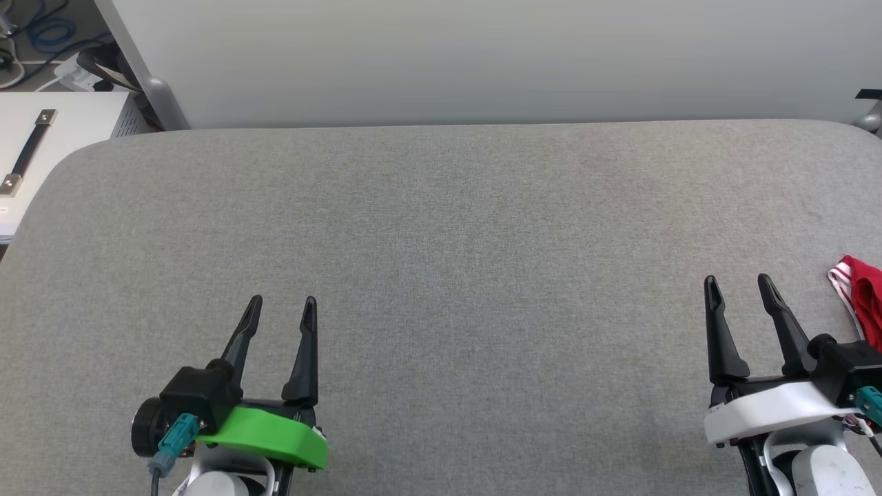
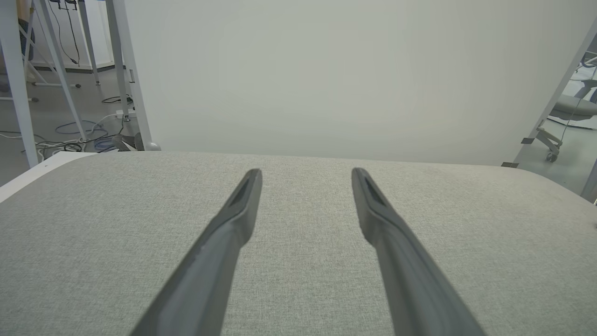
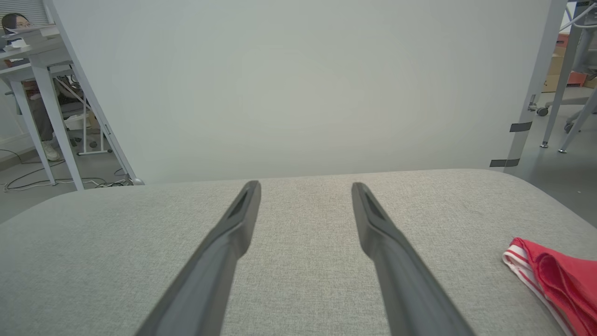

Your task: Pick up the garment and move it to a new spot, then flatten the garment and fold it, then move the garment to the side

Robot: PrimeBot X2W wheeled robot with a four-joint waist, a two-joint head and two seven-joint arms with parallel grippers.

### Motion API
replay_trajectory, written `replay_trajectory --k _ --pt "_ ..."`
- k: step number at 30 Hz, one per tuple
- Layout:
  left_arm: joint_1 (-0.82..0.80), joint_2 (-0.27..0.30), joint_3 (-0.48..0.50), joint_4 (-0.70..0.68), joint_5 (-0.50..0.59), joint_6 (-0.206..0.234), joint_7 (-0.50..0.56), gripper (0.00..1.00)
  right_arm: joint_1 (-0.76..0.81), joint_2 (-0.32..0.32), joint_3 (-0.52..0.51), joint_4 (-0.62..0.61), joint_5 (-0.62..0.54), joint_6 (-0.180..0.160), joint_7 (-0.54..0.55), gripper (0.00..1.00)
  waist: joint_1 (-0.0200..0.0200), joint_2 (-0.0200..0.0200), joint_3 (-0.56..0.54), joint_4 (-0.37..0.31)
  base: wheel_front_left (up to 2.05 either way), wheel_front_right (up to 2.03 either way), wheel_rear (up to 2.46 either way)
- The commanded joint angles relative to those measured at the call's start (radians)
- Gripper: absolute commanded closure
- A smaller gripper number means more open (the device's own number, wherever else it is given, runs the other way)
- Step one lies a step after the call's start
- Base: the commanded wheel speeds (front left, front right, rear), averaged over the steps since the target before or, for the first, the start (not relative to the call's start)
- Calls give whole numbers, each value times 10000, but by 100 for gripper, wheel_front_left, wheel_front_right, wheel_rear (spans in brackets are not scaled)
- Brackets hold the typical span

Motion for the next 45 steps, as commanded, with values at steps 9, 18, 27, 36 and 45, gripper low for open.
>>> replay_trajectory --k 9,18,27,36,45 --pt "149 -116 91 171 39 -46 -55 0 177 183 20 -100 -184 -9 -89 0 1 0 -6 -28 0 0 0" --pt "89 -145 128 186 56 -47 -55 0 168 266 58 -136 -199 -9 -90 0 1 0 18 -49 0 0 0" --pt "85 -161 140 188 65 -47 -55 0 159 254 72 -140 -191 -9 -91 0 1 0 1 -67 0 0 0" --pt "72 -171 137 193 15 -47 -55 0 113 169 174 -117 -170 -9 -91 0 1 0 20 -92 0 0 0" --pt "4 -145 147 187 14 -9 34 100 117 205 138 -103 -156 0 -10 100 1 0 16 -95 0 0 0"
